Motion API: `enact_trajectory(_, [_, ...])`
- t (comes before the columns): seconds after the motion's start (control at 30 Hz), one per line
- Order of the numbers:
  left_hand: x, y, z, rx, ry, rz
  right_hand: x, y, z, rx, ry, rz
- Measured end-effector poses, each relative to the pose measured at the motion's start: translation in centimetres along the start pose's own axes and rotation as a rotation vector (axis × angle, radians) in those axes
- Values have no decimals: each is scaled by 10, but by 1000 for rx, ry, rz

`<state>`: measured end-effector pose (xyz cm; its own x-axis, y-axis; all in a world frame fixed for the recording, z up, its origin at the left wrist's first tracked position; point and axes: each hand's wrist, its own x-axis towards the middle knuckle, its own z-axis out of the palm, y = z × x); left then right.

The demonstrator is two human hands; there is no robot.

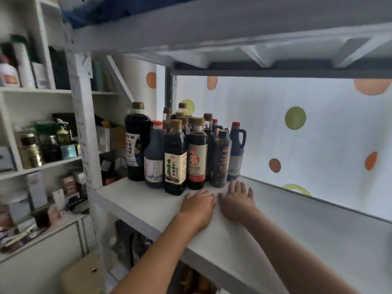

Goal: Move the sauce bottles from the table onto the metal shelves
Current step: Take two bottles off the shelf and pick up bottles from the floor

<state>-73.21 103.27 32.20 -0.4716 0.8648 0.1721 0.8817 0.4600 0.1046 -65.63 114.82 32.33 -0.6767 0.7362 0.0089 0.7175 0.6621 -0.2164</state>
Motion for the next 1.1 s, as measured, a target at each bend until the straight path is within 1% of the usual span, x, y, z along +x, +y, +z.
enact_trajectory(0.07, [-23, -11, -10, -43, -48, 14, -27, -12, -1, -41, -123, -21])
enact_trajectory(0.23, [-89, -33, -24, -102, -92, 40, -95, -41, 0, -133, -170, -166])
enact_trajectory(0.33, [-134, -46, -20, -60, -13, 68, -127, -54, 8, -183, -161, -239])
enact_trajectory(0.4, [-162, -55, -15, -79, 74, 65, -147, -66, 13, -220, -146, -262])
enact_trajectory(0.47, [-184, -68, -12, -99, 124, 62, -170, -88, 17, -249, -125, -313])
enact_trajectory(0.53, [-204, -85, -8, -63, 185, 34, -193, -116, 26, -174, -89, -367])
enact_trajectory(0.6, [-232, -109, -4, -18, 239, -31, -213, -149, 43, -98, -32, -443])
enact_trajectory(0.67, [-260, -139, 4, 4, 282, -88, -227, -177, 62, -104, 64, -541])
enact_trajectory(0.73, [-290, -171, 18, -12, 282, -162, -237, -202, 83, -93, 90, -620])
enact_trajectory(0.83, [-336, -216, 42, -87, 230, -316, -252, -242, 125, -102, 29, -723])
enact_trajectory(1.0, [-386, -271, 100, -153, 156, -524, -264, -297, 203, -128, -83, -895])
enact_trajectory(1.1, [-409, -299, 133, -175, 108, -652, -260, -331, 243, -91, -189, -959])
